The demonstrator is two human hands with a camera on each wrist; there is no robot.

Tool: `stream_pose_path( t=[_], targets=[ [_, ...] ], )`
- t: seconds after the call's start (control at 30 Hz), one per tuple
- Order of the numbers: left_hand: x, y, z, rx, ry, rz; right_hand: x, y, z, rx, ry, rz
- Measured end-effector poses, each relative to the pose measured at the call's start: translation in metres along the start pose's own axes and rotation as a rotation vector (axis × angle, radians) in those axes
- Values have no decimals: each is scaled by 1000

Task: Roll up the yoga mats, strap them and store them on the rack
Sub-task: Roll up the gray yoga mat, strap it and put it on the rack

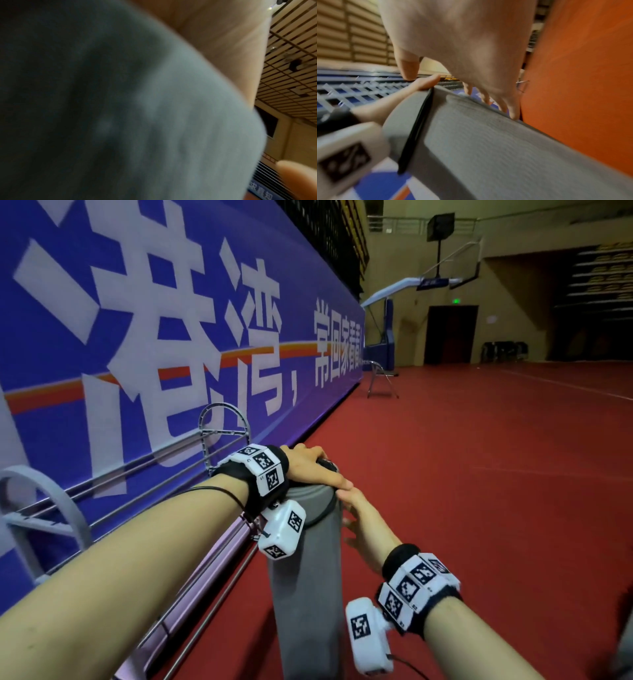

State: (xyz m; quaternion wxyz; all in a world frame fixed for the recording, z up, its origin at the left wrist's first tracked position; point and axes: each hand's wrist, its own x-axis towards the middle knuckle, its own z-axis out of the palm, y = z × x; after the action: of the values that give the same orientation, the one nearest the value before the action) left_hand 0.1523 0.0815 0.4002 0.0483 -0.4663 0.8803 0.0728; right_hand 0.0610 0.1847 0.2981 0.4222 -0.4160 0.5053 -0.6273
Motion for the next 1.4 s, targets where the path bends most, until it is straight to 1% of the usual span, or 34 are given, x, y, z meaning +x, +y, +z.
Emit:
stream_pose_path(
  t=[0.07, 0.13, 0.17, 0.33, 0.43, 0.53, 0.6, 0.73, 0.83, 0.9, 1.0, 1.03, 1.1, 1.13, 1.17, 1.2, 1.23, 1.27, 1.3, 1.33, 1.37, 1.4],
  targets=[
    [1, -1, 1, 11, 3, -20, 0, 4, 7, -207, 123, -91],
    [2, -2, 1, -12, 11, -37, 1, 9, 11, -317, 241, -182],
    [3, -3, 2, -24, 18, -41, 2, 10, 12, -351, 276, -208],
    [-3, -2, 8, -75, 45, -11, 5, 7, 12, -493, 316, -265],
    [-6, -1, 8, -91, 61, -4, 8, 5, 15, -638, 327, -258],
    [-8, 1, 10, -129, 58, 42, 13, 4, 10, -719, 417, -245],
    [-11, 4, 12, -148, 59, 81, 15, 4, 3, -694, 489, -198],
    [-12, 6, 13, -147, 71, 145, 22, 2, -4, -521, 583, -70],
    [-10, 2, 13, -153, 79, 157, 31, 12, -4, -460, 541, 27],
    [-9, -4, 11, -173, 76, 151, 40, 29, -5, -439, 468, 146],
    [-5, -16, 10, -208, 80, 139, 37, 38, -9, -393, 254, 360],
    [-4, -19, 10, -213, 86, 137, 33, 35, -11, -418, 180, 417],
    [-3, -22, 11, -220, 97, 134, 26, 28, -13, -515, 66, 452],
    [-2, -21, 11, -223, 99, 136, 26, 29, -15, -574, 55, 427],
    [0, -21, 12, -226, 101, 137, 26, 29, -14, -643, 107, 359],
    [2, -19, 12, -230, 105, 137, 26, 28, -11, -680, 215, 239],
    [4, -17, 12, -232, 112, 130, 25, 25, -8, -637, 339, 85],
    [7, -15, 12, -239, 122, 127, 23, 22, -4, -502, 405, -78],
    [10, -13, 12, -244, 133, 126, 21, 18, 0, -328, 374, -193],
    [12, -12, 13, -245, 142, 122, 17, 12, 3, -207, 269, -242],
    [15, -12, 12, -242, 139, 117, 13, 6, 7, -166, 140, -235],
    [16, -13, 12, -245, 129, 118, 11, 4, 11, -176, 37, -205]
  ],
)
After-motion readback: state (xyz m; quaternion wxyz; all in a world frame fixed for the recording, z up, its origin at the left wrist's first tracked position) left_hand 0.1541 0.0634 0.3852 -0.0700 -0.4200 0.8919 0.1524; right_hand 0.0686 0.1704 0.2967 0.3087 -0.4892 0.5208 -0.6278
